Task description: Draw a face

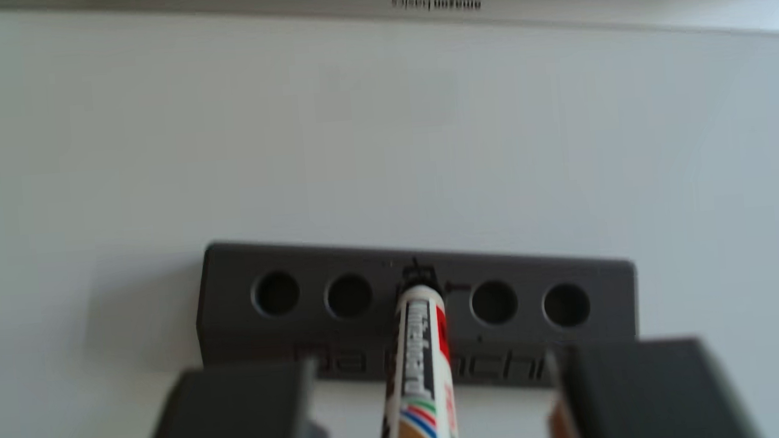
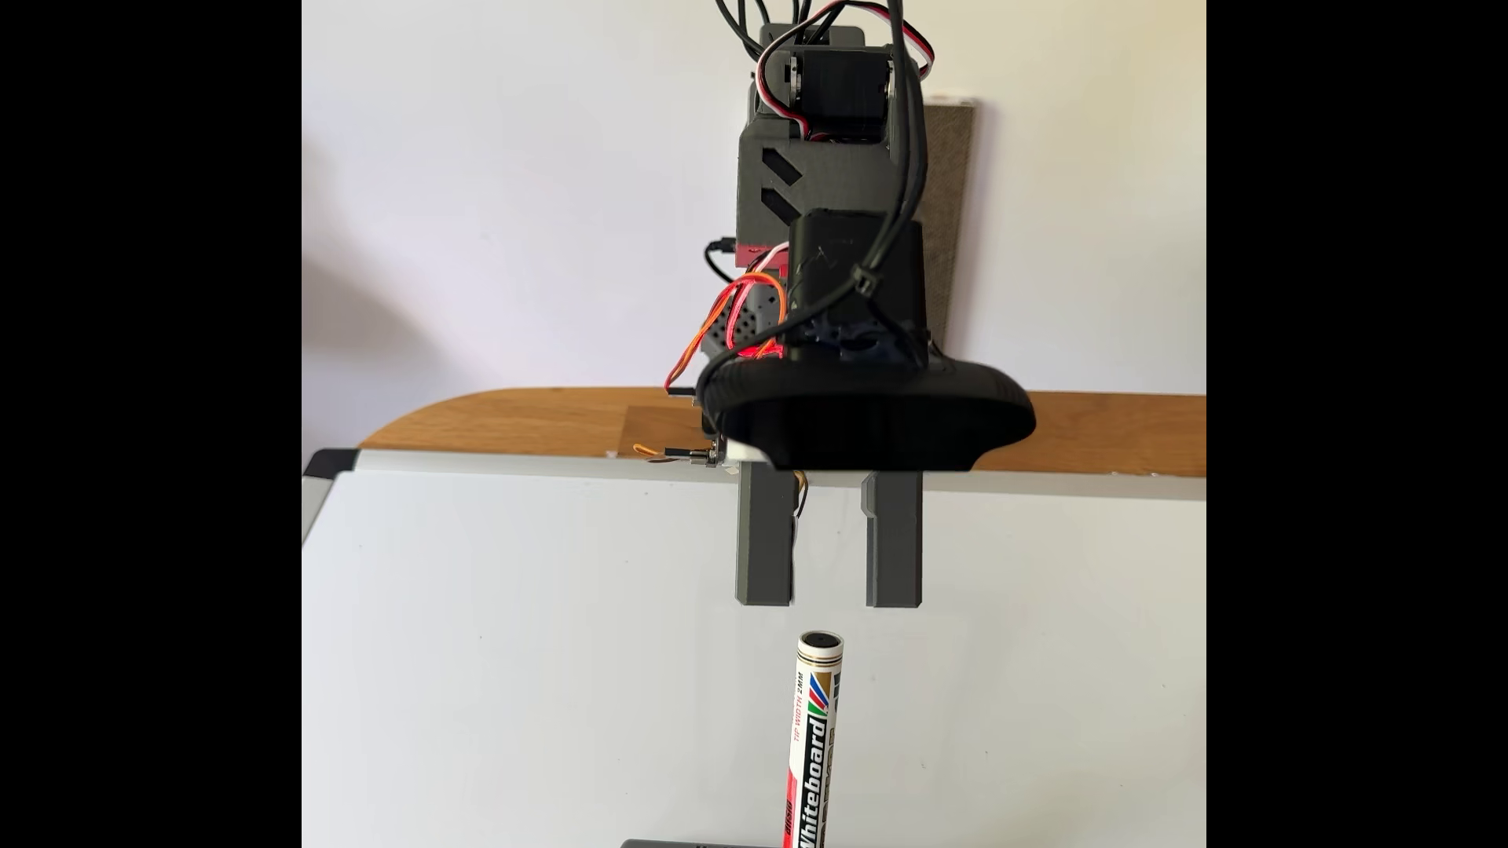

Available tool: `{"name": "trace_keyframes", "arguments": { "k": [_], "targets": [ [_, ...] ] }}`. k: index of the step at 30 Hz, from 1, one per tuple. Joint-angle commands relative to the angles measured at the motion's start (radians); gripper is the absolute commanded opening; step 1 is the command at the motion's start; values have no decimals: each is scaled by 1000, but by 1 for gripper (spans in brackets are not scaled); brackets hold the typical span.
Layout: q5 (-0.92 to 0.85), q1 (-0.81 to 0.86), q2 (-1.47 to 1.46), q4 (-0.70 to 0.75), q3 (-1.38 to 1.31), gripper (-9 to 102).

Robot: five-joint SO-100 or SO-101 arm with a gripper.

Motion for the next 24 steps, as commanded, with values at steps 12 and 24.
{"name": "trace_keyframes", "arguments": {
  "k": [12,24],
  "targets": [
    [-6,-38,-9,-14,-69,100],
    [-8,-17,-63,-17,-72,100]
  ]
}}
